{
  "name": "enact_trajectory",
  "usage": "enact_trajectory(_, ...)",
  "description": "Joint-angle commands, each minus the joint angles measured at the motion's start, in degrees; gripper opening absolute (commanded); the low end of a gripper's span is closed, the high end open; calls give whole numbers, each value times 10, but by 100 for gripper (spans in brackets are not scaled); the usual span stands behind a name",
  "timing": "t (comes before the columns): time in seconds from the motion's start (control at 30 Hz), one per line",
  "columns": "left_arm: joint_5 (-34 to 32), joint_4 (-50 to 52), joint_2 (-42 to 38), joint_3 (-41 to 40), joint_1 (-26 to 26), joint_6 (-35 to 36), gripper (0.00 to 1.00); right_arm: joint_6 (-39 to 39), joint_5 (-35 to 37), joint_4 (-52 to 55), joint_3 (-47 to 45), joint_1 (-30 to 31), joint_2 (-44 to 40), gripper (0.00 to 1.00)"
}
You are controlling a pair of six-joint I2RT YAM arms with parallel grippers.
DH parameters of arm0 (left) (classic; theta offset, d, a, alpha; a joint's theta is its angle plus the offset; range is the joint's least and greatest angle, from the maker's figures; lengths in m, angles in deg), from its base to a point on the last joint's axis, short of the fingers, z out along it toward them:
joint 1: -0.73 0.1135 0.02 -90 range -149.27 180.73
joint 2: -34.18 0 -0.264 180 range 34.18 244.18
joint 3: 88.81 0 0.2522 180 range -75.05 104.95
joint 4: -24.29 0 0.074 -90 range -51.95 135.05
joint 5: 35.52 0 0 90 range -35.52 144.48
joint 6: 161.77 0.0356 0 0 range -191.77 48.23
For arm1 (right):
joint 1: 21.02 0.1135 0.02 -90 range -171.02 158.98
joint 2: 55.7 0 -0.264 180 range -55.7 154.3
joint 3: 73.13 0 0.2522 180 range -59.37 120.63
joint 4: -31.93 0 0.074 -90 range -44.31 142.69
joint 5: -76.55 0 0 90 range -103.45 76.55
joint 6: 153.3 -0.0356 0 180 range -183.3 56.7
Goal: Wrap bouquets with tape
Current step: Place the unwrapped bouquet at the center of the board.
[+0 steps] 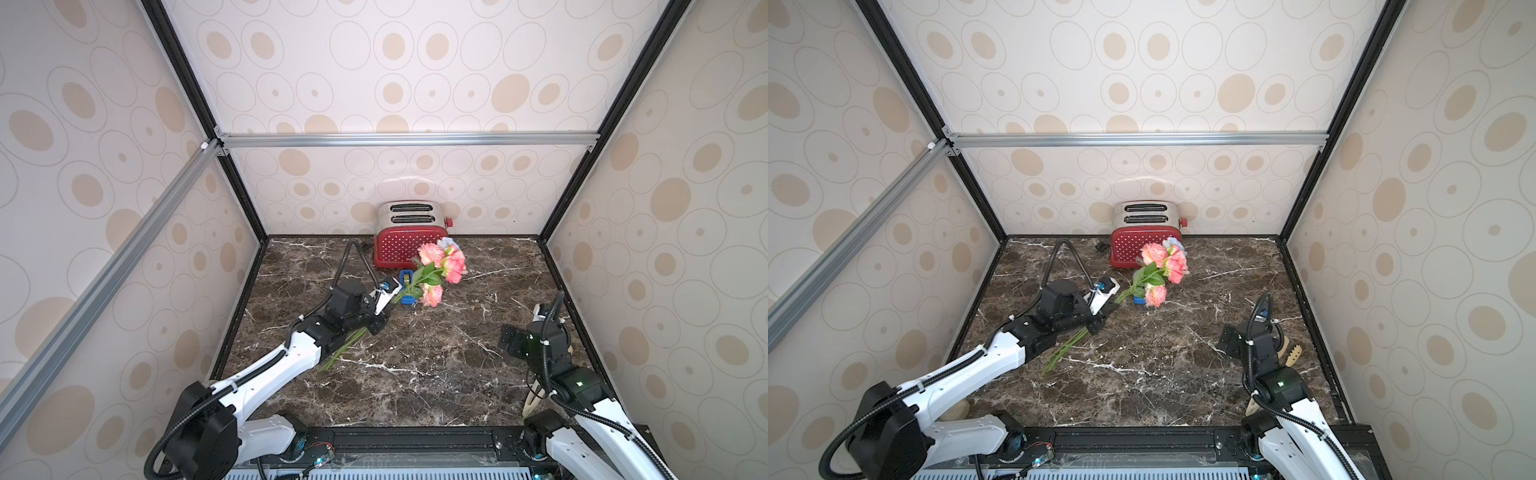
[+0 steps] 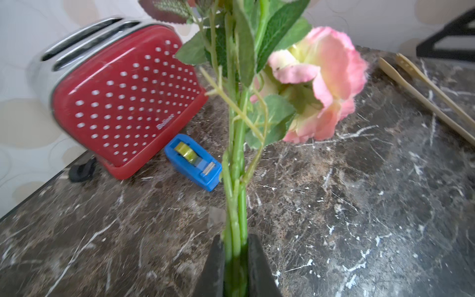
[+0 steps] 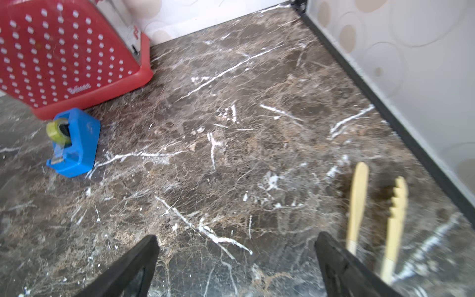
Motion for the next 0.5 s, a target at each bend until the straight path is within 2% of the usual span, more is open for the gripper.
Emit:
enact_trajectory(0.0, 41, -26, 47, 46, -21, 108, 0, -34, 53, 95, 43, 3, -19, 97)
enact_trajectory(0.17, 61, -17, 150, 110, -26, 185, 0, -40, 78, 162, 98, 3, -57, 97)
enact_trajectory(0.4, 63, 109, 305, 241, -27, 330, 0, -24, 58, 191, 133, 3, -91, 97)
enact_trajectory(0.47, 61, 147, 345, 282, -27, 348, 0, -17, 46, 187, 136, 3, -90, 97)
